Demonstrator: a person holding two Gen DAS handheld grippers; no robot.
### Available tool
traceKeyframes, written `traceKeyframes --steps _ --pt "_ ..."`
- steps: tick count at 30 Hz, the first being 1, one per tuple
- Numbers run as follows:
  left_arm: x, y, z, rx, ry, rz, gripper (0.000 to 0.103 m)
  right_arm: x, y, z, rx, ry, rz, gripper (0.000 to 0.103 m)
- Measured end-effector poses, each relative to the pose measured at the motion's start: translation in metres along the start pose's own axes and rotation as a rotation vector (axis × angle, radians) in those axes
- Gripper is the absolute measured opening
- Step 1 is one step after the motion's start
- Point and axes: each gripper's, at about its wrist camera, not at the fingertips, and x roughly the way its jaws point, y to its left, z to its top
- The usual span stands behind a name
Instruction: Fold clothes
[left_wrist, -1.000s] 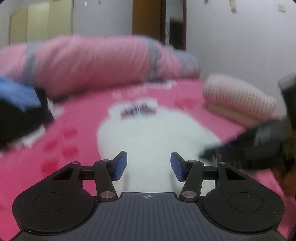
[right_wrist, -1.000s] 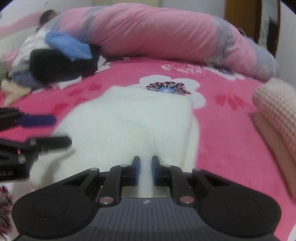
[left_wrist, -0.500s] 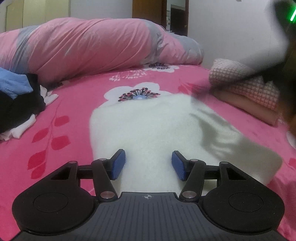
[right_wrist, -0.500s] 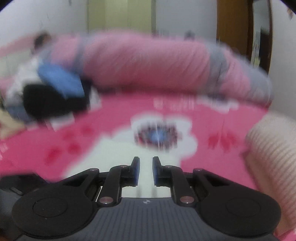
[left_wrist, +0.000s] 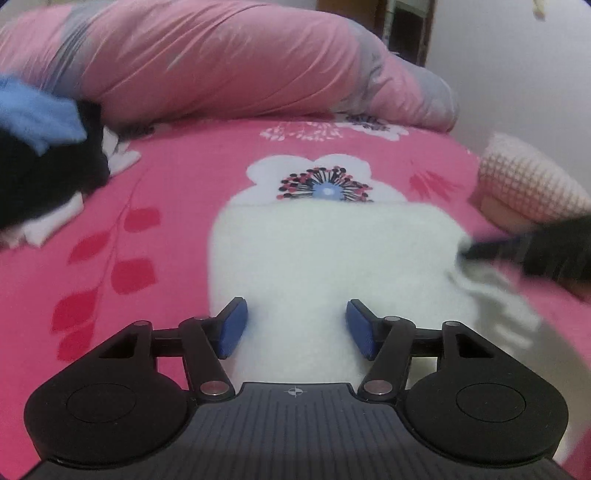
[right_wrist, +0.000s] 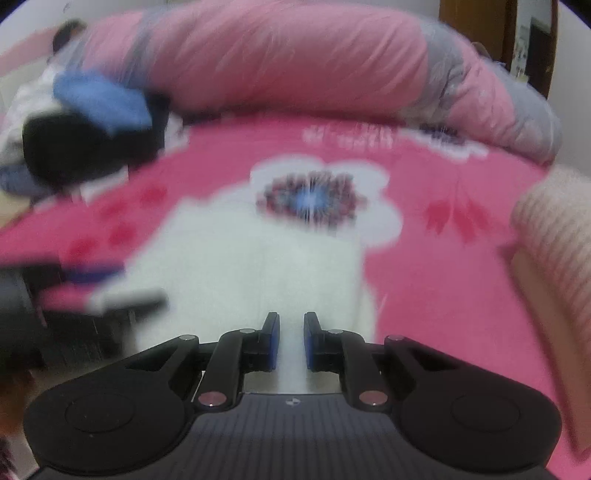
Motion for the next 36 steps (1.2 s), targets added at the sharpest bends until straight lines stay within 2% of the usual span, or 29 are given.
traceKeyframes --steps 2,4,5,7,9,11,13,16,18,20,21,23,30,31,32,36 --pt "0.000 0.000 -0.001 0.005 -0.003 0.001 0.061 -0.020 0.000 0.023 0.000 -0.109 -0.013 0.015" --pt "-0.001 -0.004 -0.001 0.024 -0.011 0.012 0.061 -0.022 -0.004 0.035 0.034 -0.161 -0.002 0.015" --pt "-0.001 -0.005 0.000 0.029 -0.013 0.015 0.061 -0.013 -0.006 0.036 0.049 -0.148 0.003 0.015" --pt "-0.004 -0.004 0.004 0.045 -0.016 0.019 0.060 0.034 -0.005 0.017 0.030 -0.005 -0.010 0.015" --pt "-0.014 -0.003 0.012 0.062 -0.029 0.024 0.056 0.081 -0.006 -0.021 -0.029 0.072 -0.025 0.015" --pt "-0.027 0.002 0.027 0.063 -0.087 0.036 0.055 0.074 -0.018 -0.022 0.046 0.043 0.010 0.015" --pt "-0.031 0.007 0.045 0.041 -0.118 0.026 0.056 0.072 -0.027 -0.017 0.112 0.062 0.037 0.015" --pt "-0.007 0.016 0.065 -0.036 -0.065 -0.022 0.055 0.070 -0.025 -0.019 0.104 0.054 0.032 0.015" --pt "0.030 0.021 0.063 -0.076 0.043 -0.057 0.055 0.067 -0.021 -0.015 0.087 0.064 0.019 0.016" --pt "0.061 0.020 0.048 -0.048 0.126 -0.040 0.058 0.059 -0.018 -0.007 0.080 0.074 0.005 0.015" --pt "0.067 0.020 0.044 -0.036 0.139 -0.035 0.059 0.045 -0.016 0.001 0.075 0.040 0.009 0.016" --pt "0.063 0.022 0.043 -0.036 0.125 -0.045 0.059 0.016 -0.015 0.018 0.053 -0.051 0.019 0.016" --pt "0.056 0.022 0.044 -0.033 0.102 -0.038 0.057 0.031 -0.014 0.002 0.041 -0.006 0.021 0.016" --pt "0.049 0.022 0.044 -0.034 0.088 -0.029 0.052 0.033 -0.014 -0.001 0.040 0.002 0.021 0.015" --pt "0.039 0.023 0.045 -0.038 0.070 -0.032 0.052 0.036 -0.014 -0.003 0.039 0.009 0.022 0.015" --pt "-0.029 0.024 0.044 -0.032 -0.064 -0.127 0.054 0.046 -0.013 -0.013 0.033 0.039 0.022 0.015"
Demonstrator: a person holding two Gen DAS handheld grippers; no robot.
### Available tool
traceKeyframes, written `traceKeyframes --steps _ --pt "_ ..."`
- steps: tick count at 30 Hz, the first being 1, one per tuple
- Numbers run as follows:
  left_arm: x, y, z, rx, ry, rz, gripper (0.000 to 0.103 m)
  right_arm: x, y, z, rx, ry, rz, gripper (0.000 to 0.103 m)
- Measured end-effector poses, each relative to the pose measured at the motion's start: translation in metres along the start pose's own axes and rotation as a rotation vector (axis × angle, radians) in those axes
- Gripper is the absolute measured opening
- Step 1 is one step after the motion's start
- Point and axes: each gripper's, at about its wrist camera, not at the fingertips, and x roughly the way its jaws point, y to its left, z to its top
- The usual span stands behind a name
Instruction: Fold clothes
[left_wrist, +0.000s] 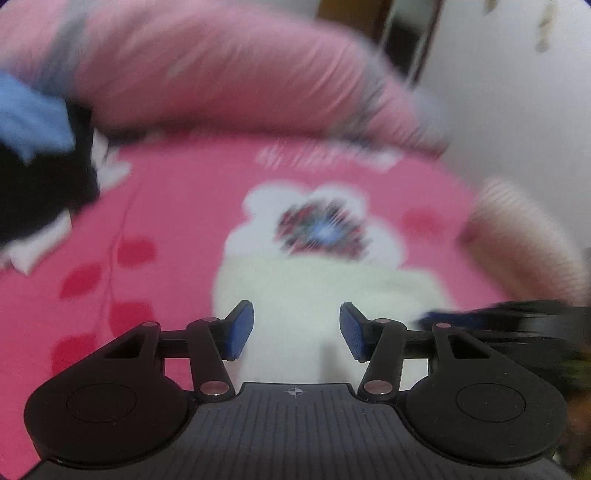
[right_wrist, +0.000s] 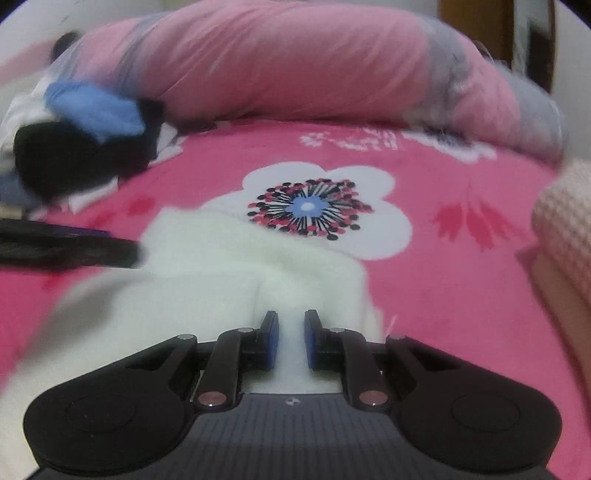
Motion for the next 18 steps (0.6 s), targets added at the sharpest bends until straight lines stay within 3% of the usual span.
traceKeyframes --steps 3,5,7,10,12,15,16,18 --pt "-0.019 -0.012 -0.017 0.037 0.037 -0.043 0.054 0.008 0.000 -0.007 -0.004 0.023 0.000 0.015" --pt "-0.005 -0.024 -0.044 0.108 0.117 -0.004 0.055 -0.025 0.006 -0.004 -0.013 -0.046 0.003 0.015" --pt "-0.005 -0.036 -0.065 0.208 0.043 0.050 0.056 -0.060 0.013 0.001 -0.023 -0.121 0.005 0.015" --pt "-0.005 -0.040 -0.063 0.200 0.040 0.071 0.057 -0.106 0.023 0.002 -0.039 -0.215 0.006 0.016" --pt "-0.008 -0.039 -0.060 0.185 0.043 0.071 0.056 -0.103 0.024 -0.009 -0.036 -0.173 0.004 0.016" --pt "-0.034 -0.041 -0.057 0.174 0.007 0.077 0.051 -0.038 0.017 -0.055 -0.031 0.002 -0.023 0.017" --pt "-0.048 -0.044 -0.058 0.180 -0.023 0.065 0.051 -0.034 0.015 -0.068 -0.023 -0.049 -0.016 0.017" --pt "-0.066 -0.054 -0.064 0.204 -0.042 0.047 0.051 -0.041 0.003 -0.060 0.091 -0.038 0.025 0.017"
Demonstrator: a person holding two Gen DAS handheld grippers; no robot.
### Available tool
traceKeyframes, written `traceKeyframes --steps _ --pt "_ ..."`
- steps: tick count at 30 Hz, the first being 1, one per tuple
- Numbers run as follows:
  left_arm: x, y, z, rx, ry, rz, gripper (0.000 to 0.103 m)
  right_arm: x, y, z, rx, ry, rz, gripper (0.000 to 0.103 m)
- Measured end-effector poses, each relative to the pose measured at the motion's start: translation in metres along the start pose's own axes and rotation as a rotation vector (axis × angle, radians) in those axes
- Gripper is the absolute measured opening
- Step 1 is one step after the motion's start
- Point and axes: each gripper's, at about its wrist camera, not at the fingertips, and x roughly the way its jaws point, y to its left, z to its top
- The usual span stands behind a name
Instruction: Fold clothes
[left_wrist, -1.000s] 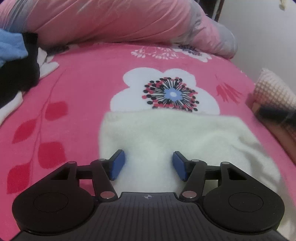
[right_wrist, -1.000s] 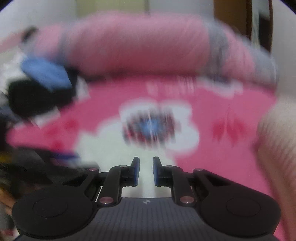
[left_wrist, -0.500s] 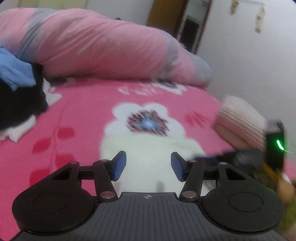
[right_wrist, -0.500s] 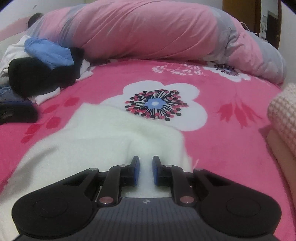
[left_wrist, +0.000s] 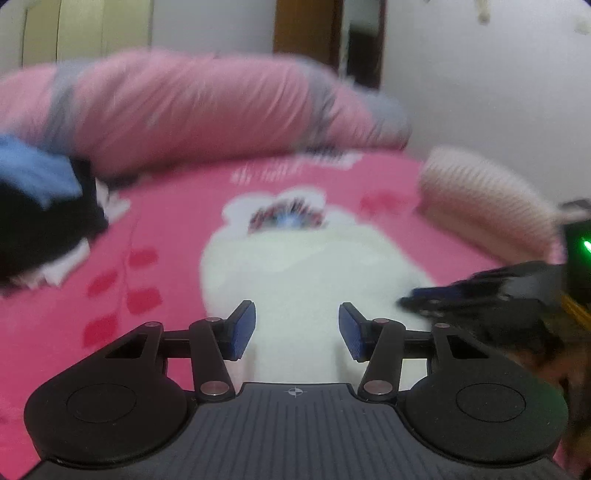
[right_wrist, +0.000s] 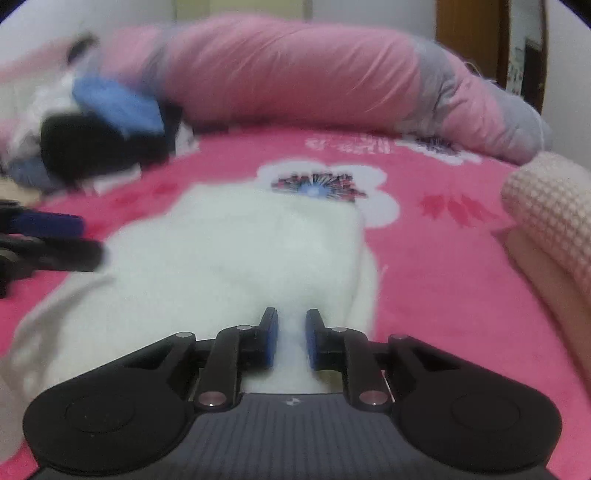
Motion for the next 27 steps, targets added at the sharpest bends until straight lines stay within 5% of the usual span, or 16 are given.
traceKeyframes --steps 4,6,12,15,18,21,25,27 --pt "0.013 -0.019 -0.023 0.023 0.117 -0.014 0.054 -0.002 0.007 0.008 -0.034 0.024 -0.023 0.017" --pt "0.019 -0.019 -0.035 0.010 0.094 -0.005 0.056 -0.018 0.014 0.015 -0.047 0.018 -0.040 0.016" --pt "0.019 -0.016 -0.033 -0.017 0.095 -0.011 0.057 -0.102 0.036 0.019 -0.103 -0.164 0.001 0.017" --pt "0.016 -0.014 -0.035 -0.018 0.082 -0.011 0.057 -0.063 0.032 -0.008 -0.103 0.010 -0.032 0.017" --pt "-0.005 -0.010 -0.031 -0.054 0.043 -0.018 0.053 -0.038 0.027 -0.040 -0.143 -0.010 -0.038 0.017" --pt "-0.027 -0.012 -0.031 -0.029 -0.022 0.001 0.054 -0.039 0.029 -0.028 -0.099 0.025 -0.051 0.017" --pt "0.001 -0.008 -0.043 -0.069 0.147 0.044 0.057 -0.056 0.039 -0.021 -0.125 -0.002 -0.071 0.017" --pt "0.004 -0.004 -0.048 -0.116 0.146 0.043 0.058 -0.066 0.043 -0.018 -0.138 -0.016 -0.081 0.017"
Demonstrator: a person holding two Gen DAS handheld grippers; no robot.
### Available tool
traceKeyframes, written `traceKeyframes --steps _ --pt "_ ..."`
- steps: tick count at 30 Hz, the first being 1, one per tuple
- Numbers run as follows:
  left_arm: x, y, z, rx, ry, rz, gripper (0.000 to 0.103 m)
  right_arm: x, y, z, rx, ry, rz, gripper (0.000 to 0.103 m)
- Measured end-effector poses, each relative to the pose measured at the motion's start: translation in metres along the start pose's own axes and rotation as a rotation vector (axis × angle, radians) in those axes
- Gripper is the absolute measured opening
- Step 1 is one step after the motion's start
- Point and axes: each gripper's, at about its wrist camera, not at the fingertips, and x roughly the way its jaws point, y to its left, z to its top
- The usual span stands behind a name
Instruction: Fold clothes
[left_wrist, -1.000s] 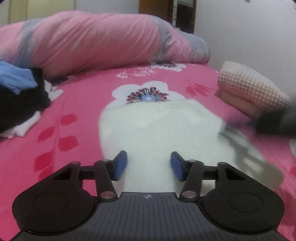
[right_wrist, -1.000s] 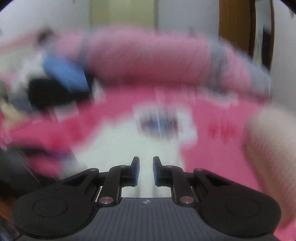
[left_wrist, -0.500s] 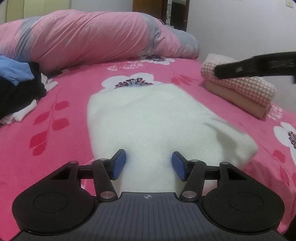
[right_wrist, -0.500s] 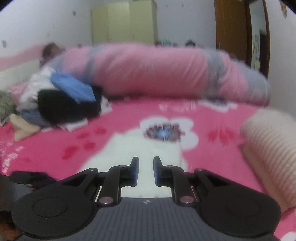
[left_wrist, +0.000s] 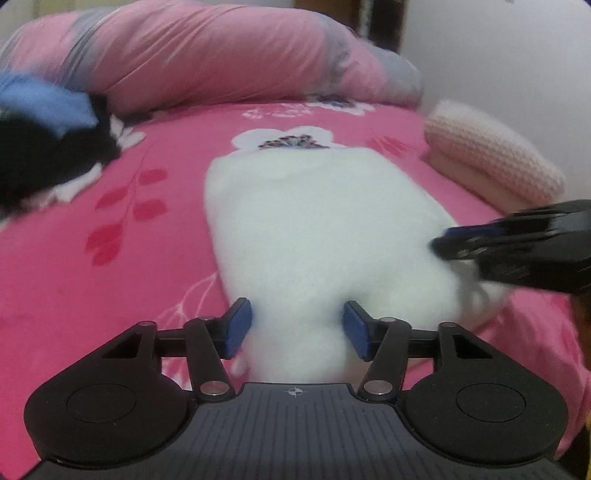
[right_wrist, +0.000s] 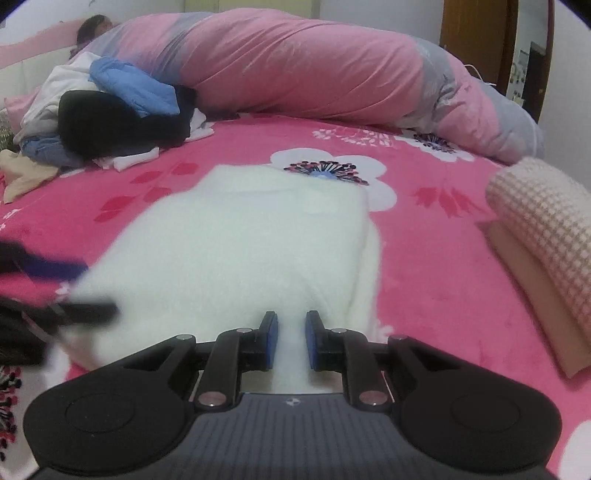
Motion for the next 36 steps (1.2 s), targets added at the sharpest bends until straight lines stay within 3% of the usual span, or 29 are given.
traceKeyframes --steps 4,7,8,9,12,14,16,20,31,36 --pt "0.002 0.000 0.007 -0.025 0.031 0.009 0.059 -0.035 0.010 0.007 -0.044 -0.093 0.013 0.018" --pt "0.001 -0.004 0.008 -0.023 0.040 0.031 0.060 -0.010 0.010 -0.008 -0.062 0.024 -0.013 0.018" --pt "0.001 -0.006 0.008 -0.021 0.044 0.037 0.060 0.009 0.008 -0.019 -0.067 0.103 -0.027 0.017" --pt "0.000 -0.008 0.008 -0.019 0.047 0.043 0.060 0.021 0.006 -0.029 -0.074 0.112 -0.020 0.017" --pt "-0.001 -0.013 0.008 0.006 0.050 0.072 0.060 0.005 0.002 -0.018 -0.008 0.090 -0.009 0.017" --pt "-0.001 -0.014 0.008 0.009 0.054 0.082 0.061 -0.014 0.001 -0.006 0.006 0.009 0.012 0.018" --pt "-0.001 -0.016 0.009 0.010 0.060 0.093 0.061 -0.023 0.002 -0.003 -0.015 -0.046 -0.024 0.018" --pt "-0.002 -0.023 0.010 0.020 0.069 0.112 0.061 0.018 -0.002 -0.025 -0.068 0.076 -0.069 0.022" --pt "-0.006 -0.042 0.010 0.094 0.047 0.182 0.067 0.016 -0.013 -0.031 -0.024 0.039 -0.023 0.023" --pt "-0.020 -0.055 0.013 0.136 -0.017 0.200 0.068 0.016 -0.015 -0.032 -0.020 0.027 -0.011 0.023"
